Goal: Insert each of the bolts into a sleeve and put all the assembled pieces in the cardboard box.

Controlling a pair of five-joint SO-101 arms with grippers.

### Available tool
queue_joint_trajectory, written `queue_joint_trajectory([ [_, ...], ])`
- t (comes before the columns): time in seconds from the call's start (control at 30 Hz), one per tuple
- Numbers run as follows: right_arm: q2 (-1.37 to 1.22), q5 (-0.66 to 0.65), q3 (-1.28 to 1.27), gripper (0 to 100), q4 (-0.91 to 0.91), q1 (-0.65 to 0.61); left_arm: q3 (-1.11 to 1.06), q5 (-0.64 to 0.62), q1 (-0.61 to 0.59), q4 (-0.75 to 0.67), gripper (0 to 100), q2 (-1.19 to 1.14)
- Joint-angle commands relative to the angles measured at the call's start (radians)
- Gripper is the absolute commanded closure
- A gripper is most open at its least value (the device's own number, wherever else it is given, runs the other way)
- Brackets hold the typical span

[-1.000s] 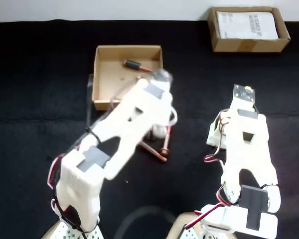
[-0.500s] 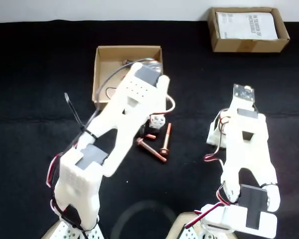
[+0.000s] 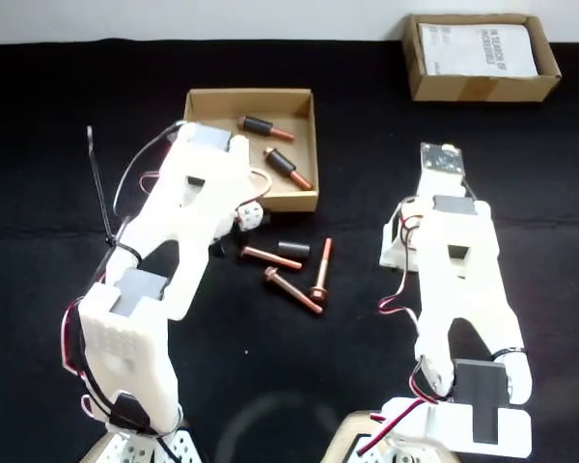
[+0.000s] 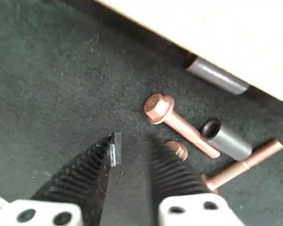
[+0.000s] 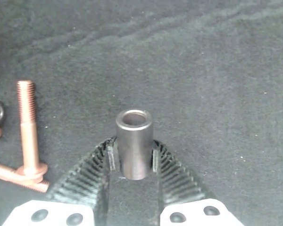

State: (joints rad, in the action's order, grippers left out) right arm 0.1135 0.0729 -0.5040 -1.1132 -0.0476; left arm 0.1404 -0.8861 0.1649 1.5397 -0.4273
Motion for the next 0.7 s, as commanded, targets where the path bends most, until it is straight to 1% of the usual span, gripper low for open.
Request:
queue_joint_trajectory([
  [0.0, 0.05, -0.008, 0.048, 99.0, -0.002, -0.01, -0.01, -0.018, 0.044, -0.008, 68, 0.051],
  [0.1, 0.044, -0.008, 0.045, 99.0, -0.002, -0.01, -0.01, -0.021, 0.071, -0.02, 71, 0.051],
  [0.27, 0.044, -0.008, 0.039, 99.0, -0.002, -0.005, -0.012, -0.021, 0.087, -0.121, 78, 0.05],
  [0.37, 0.044, -0.011, 0.039, 99.0, -0.002, 0.01, -0.002, -0.021, 0.087, -0.152, 79, 0.007],
  [0.67, 0.041, -0.012, 0.038, 99.0, -0.002, 0.07, -0.002, -0.021, 0.087, -0.141, 79, -0.139],
])
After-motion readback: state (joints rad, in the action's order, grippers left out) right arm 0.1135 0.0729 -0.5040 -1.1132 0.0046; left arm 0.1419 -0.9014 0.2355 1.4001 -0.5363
